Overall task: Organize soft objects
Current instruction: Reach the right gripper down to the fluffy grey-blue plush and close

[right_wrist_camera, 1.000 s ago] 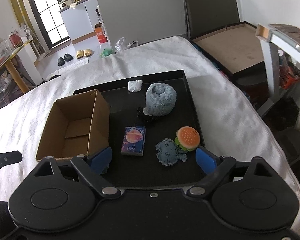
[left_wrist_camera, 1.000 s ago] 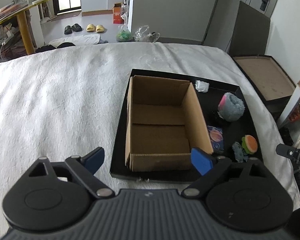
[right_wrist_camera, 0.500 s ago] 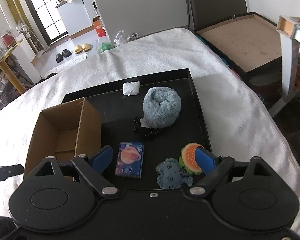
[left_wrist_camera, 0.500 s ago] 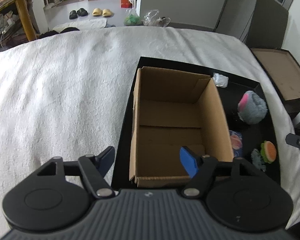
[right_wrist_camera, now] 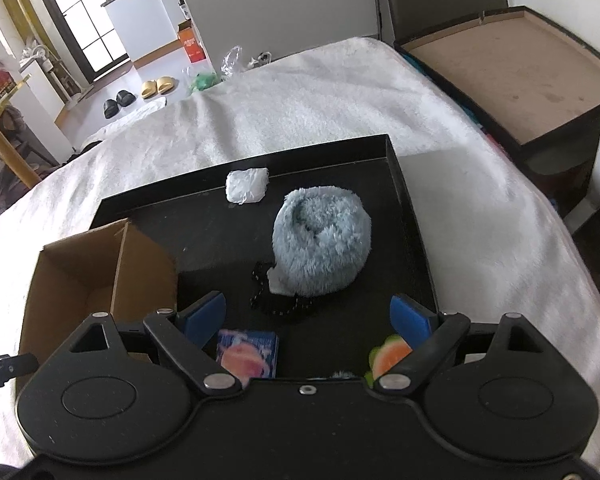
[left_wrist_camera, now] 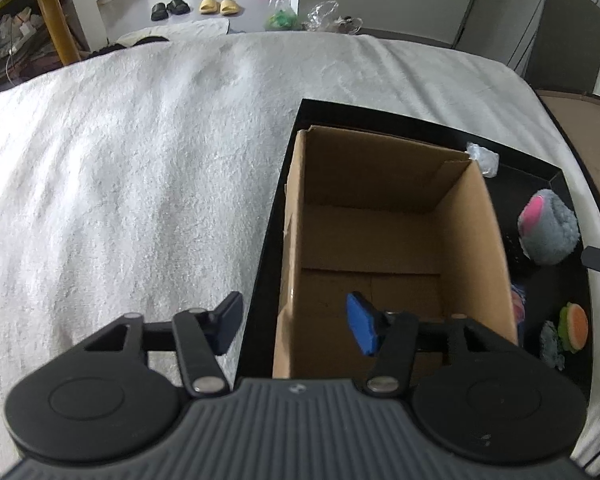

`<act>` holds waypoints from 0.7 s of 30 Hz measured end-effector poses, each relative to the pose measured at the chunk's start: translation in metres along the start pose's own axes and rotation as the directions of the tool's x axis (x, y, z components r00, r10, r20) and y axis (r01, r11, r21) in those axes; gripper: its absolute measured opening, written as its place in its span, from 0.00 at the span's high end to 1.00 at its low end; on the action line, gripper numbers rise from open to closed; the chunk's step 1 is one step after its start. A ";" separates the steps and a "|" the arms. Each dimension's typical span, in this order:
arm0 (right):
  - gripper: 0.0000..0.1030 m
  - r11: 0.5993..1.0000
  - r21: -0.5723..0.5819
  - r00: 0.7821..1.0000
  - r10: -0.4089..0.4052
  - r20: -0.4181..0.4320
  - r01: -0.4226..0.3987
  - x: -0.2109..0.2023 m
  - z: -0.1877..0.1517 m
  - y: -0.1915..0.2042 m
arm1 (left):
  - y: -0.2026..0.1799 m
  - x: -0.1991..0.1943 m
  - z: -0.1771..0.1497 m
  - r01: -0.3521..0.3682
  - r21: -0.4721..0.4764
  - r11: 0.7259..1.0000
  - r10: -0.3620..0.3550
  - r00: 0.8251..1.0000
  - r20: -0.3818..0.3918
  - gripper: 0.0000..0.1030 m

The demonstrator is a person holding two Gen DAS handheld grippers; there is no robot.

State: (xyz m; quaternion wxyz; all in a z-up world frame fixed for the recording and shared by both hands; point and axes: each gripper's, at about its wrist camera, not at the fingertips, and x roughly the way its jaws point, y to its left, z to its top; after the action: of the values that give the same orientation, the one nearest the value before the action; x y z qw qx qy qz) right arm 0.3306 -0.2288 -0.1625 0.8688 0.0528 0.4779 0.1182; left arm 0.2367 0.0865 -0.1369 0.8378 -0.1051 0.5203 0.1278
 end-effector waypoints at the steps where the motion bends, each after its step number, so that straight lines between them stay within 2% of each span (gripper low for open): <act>1: 0.14 1.000 -0.004 1.000 0.000 0.000 0.000 0.005 0.001 0.000 | 0.001 0.004 0.001 0.000 -0.004 1.000 0.000 1.000 -0.006 0.55; 5: 0.14 1.000 -0.002 1.000 -0.005 -0.008 0.005 0.029 0.005 -0.001 | 0.001 0.019 0.007 -0.010 -0.004 1.000 0.010 1.000 -0.018 0.71; 7: 0.14 1.000 0.009 1.000 0.002 -0.003 -0.002 0.040 0.005 -0.004 | 0.002 0.025 0.009 -0.012 -0.008 1.000 0.011 1.000 -0.027 0.83; 9: 0.14 1.000 0.017 1.000 0.005 -0.010 -0.005 0.053 0.005 -0.006 | 0.002 0.033 0.011 -0.016 -0.011 1.000 0.016 0.999 -0.041 0.88; 14: 0.13 1.000 0.000 1.000 -0.017 -0.022 0.017 0.074 0.008 -0.008 | 0.001 0.042 0.017 -0.026 -0.002 1.000 0.026 0.999 -0.048 0.92; 21: 0.11 0.999 0.001 0.999 -0.034 0.028 0.034 0.081 0.017 -0.012 | 0.003 0.045 0.021 -0.015 -0.006 1.000 0.014 0.999 -0.051 0.92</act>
State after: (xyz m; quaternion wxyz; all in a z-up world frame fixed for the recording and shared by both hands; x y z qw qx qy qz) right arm 0.3887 -0.2193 -0.2218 0.8772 0.0467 0.4667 0.1026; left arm 0.2722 0.1006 -0.1684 0.8230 -0.1072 0.5418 0.1328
